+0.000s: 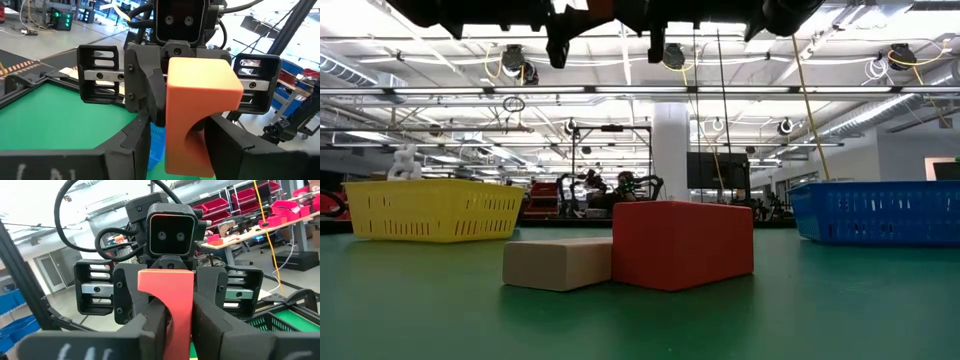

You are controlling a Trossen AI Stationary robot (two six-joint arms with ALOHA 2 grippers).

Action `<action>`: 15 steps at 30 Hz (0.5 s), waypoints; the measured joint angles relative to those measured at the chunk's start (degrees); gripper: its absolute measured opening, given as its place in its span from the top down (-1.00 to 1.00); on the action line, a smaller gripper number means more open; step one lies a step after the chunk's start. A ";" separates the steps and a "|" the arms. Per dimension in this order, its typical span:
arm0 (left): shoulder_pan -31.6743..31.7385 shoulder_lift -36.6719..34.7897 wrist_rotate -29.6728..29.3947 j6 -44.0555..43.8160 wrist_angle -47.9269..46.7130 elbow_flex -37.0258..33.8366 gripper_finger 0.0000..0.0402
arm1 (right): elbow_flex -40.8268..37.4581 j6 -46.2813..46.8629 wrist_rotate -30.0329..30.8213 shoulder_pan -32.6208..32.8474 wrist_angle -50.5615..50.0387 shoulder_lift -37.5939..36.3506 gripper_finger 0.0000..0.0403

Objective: Sort & place blocks by color
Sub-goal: Put the pink arch block into the yellow basket

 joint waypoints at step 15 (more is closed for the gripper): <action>0.19 0.15 0.41 -2.27 0.42 0.11 0.21 | 0.10 6.18 -0.91 -1.31 -3.05 -2.07 0.76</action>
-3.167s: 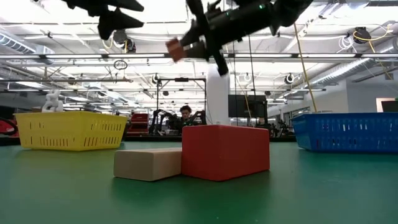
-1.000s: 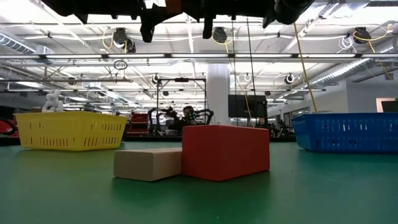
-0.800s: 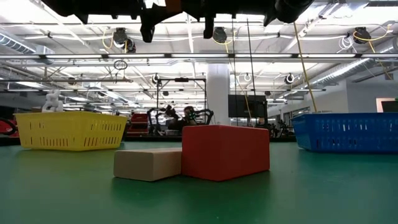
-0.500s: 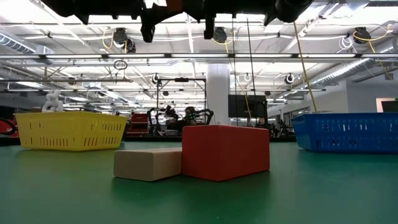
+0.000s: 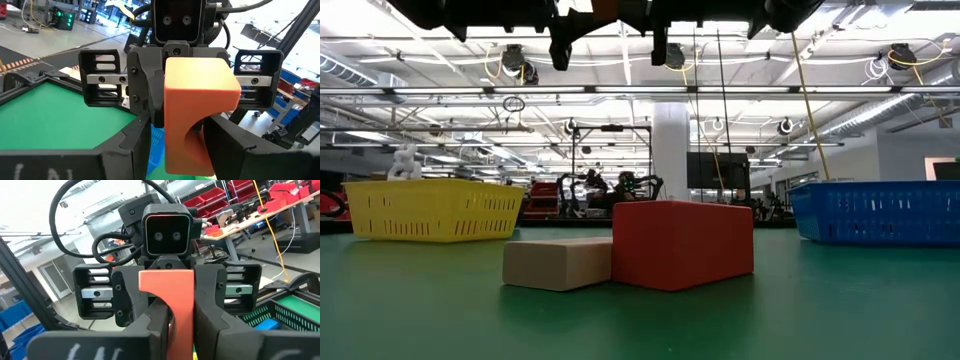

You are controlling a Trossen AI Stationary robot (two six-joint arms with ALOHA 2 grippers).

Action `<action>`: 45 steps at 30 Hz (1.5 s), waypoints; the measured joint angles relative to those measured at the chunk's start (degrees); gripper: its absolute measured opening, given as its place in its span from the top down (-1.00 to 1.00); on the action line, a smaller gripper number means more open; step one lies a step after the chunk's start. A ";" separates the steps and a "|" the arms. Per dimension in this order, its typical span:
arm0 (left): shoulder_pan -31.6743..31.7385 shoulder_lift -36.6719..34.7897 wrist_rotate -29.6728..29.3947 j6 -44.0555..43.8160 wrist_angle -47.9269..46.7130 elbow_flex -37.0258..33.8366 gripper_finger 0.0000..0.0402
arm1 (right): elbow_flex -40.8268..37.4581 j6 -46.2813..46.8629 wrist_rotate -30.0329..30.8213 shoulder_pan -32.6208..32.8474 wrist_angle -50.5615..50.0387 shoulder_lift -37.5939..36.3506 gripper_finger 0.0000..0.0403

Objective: Sort & place blocks by color
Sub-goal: Put the pink arch block into the yellow basket

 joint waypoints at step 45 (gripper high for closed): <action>0.63 -0.07 1.61 -3.65 -1.12 -0.24 -0.18 | 0.11 7.38 -3.30 0.16 1.69 -0.53 0.83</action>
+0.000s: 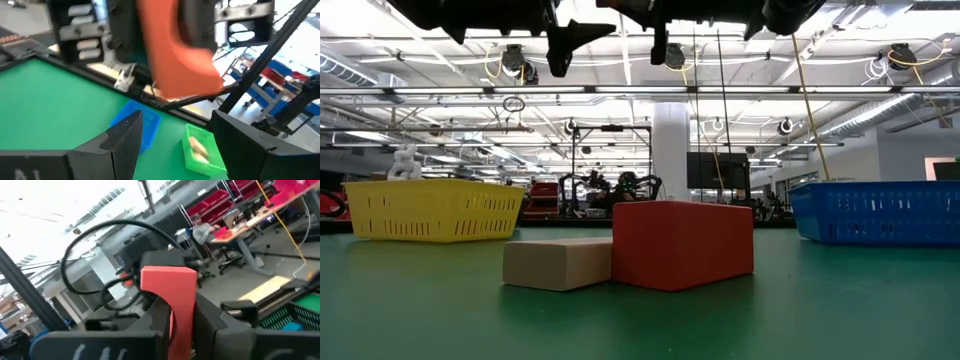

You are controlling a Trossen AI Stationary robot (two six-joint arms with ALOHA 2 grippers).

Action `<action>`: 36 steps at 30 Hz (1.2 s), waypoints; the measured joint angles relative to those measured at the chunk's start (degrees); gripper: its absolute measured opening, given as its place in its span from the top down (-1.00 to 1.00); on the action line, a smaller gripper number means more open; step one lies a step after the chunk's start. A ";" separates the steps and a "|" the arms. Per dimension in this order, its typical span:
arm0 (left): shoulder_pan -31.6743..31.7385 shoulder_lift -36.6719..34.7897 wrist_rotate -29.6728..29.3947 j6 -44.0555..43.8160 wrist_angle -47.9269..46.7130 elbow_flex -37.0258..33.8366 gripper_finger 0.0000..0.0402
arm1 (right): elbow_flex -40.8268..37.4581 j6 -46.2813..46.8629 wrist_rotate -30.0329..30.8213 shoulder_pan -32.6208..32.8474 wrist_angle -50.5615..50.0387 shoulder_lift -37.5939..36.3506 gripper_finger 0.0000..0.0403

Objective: Sort & place blocks by color
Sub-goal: Put the pink arch block into the yellow basket

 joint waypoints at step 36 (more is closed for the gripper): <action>-0.81 -0.04 0.15 2.51 3.85 0.09 0.32 | -0.07 -3.09 1.76 2.53 -3.37 0.09 0.81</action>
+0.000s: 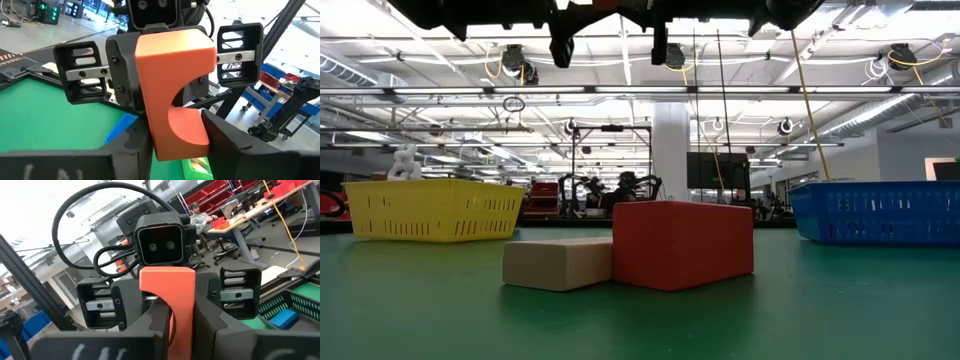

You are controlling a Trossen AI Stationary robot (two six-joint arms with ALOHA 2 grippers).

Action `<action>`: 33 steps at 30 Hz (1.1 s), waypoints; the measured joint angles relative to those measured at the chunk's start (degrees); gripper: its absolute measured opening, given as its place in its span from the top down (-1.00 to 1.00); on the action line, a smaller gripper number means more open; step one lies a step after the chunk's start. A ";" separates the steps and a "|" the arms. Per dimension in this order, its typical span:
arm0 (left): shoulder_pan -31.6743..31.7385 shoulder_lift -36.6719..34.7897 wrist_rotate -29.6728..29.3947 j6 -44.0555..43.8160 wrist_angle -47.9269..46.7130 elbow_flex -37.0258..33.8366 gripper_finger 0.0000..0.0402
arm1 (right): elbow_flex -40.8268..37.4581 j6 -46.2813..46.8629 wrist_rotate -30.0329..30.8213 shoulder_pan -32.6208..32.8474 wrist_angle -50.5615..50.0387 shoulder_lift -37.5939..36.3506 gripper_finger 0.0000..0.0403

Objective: Sort & place blocks by color
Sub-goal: Put the pink arch block into the yellow basket

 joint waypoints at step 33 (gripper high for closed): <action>-0.06 -0.15 12.58 -9.11 -47.25 0.07 0.33 | -0.04 6.06 -16.51 -0.57 -54.17 -17.68 -0.18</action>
